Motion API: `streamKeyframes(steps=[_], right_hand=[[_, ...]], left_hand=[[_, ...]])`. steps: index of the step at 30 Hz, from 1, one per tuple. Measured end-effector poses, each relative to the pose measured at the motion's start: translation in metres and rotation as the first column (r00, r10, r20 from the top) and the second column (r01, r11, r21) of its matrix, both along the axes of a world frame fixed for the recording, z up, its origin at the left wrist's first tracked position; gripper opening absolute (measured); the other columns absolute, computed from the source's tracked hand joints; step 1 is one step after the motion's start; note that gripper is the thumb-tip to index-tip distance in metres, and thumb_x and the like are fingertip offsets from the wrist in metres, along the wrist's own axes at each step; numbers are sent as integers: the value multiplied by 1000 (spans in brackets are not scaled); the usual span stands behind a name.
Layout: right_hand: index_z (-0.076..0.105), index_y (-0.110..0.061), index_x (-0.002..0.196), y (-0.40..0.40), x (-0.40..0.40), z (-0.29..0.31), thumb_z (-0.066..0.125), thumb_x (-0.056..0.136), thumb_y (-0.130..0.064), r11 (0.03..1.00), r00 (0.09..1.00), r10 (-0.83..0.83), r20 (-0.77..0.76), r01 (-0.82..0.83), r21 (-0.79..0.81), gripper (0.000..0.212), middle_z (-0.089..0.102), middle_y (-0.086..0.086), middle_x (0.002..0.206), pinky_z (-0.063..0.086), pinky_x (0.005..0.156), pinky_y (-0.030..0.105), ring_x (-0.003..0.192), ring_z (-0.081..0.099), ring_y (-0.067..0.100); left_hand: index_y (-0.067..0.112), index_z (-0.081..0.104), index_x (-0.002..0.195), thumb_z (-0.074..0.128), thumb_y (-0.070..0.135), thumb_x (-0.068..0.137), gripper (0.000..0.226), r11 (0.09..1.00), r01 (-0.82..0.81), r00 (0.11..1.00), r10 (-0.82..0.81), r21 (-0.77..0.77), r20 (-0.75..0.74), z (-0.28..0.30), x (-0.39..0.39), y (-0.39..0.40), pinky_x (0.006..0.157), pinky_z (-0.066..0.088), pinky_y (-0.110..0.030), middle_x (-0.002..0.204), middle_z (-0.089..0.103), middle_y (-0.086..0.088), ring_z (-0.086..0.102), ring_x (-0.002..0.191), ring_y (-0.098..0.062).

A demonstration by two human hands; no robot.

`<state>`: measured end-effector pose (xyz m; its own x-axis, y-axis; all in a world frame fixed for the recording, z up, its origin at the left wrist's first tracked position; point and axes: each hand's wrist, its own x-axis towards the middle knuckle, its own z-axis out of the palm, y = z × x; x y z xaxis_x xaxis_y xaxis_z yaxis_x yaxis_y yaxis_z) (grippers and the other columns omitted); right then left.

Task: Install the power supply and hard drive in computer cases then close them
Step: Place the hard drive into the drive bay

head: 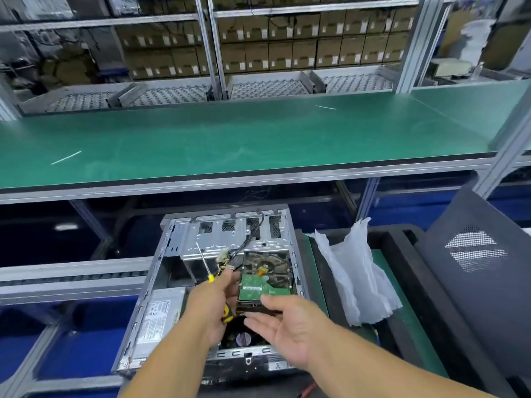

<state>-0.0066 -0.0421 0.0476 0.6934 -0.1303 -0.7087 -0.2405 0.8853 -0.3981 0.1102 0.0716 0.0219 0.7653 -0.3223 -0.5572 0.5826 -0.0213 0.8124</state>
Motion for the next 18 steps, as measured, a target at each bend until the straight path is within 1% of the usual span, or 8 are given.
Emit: streamKeyframes(steps=[2, 3, 6, 8, 11, 15, 16, 18], right_hand=[[57, 9, 116, 7, 1, -7, 65, 93, 12, 999, 999, -26, -42, 24, -31, 25, 62, 33, 115, 64, 64, 46, 92, 71, 48], [58, 9, 117, 9, 3, -10, 65, 93, 10, 999, 997, -40, -63, 38, -33, 25, 63, 33, 115, 63, 62, 43, 92, 71, 47], [62, 7, 114, 10, 12, -13, 65, 94, 7, 997, 991, -76, -115, 76, -3, 20, 65, 32, 112, 64, 59, 38, 94, 70, 43], [62, 5, 110, 8, 21, -15, 65, 95, 5, 995, 984, -101, -146, 103, 8, 15, 61, 30, 109, 65, 61, 38, 94, 68, 39], [61, 3, 106, 7, 37, -18, 63, 98, -1, 987, 975, -145, -167, 154, 42, 9, 56, 24, 106, 62, 70, 38, 91, 66, 35], [63, 0, 106, 6, 51, -28, 65, 98, -4, 976, 964, -209, -165, 217, 29, 9, 60, 22, 101, 60, 68, 34, 87, 64, 31], [63, 1, 109, 6, 53, -32, 66, 97, -4, 974, 962, -219, -166, 225, 20, 14, 60, 23, 105, 60, 66, 34, 89, 64, 31], [61, 1, 118, 6, 54, -40, 68, 96, -5, 972, 959, -233, -162, 237, 2, 24, 57, 23, 113, 61, 60, 33, 96, 63, 31]], left_hand=[[7, 76, 104, 61, 29, 102, 27, 999, -12, 999, 10, 48, 32, -6, -3, -1, 89, 59, -53, 97, 78, -18, 75, 91, -39], [9, 76, 102, 63, 30, 101, 25, 997, -10, 999, 6, 80, 46, -8, -4, -2, 85, 60, -51, 94, 78, -17, 75, 89, -39], [16, 77, 98, 64, 35, 99, 22, 973, 14, 989, -47, 229, 143, -16, -5, -5, 53, 51, -31, 87, 78, -11, 66, 66, -26], [24, 77, 103, 63, 32, 100, 16, 964, 5, 981, -56, 265, 184, -20, -1, -9, 48, 47, -27, 89, 77, -8, 59, 62, -21], [28, 72, 115, 64, 24, 100, 18, 966, 13, 982, -61, 259, 178, -22, 8, -17, 53, 49, -30, 98, 74, -4, 55, 65, -22], [26, 68, 127, 66, 18, 99, 30, 973, 15, 982, -58, 231, 181, -23, 21, -23, 57, 49, -29, 111, 70, 1, 57, 72, -20], [26, 67, 129, 66, 17, 99, 32, 971, 21, 979, -68, 238, 192, -23, 23, -26, 60, 52, -29, 114, 69, 2, 61, 76, -20], [24, 68, 127, 64, 17, 99, 29, 962, 22, 969, -88, 274, 230, -25, 25, -28, 79, 60, -37, 115, 70, 1, 69, 94, -23]])
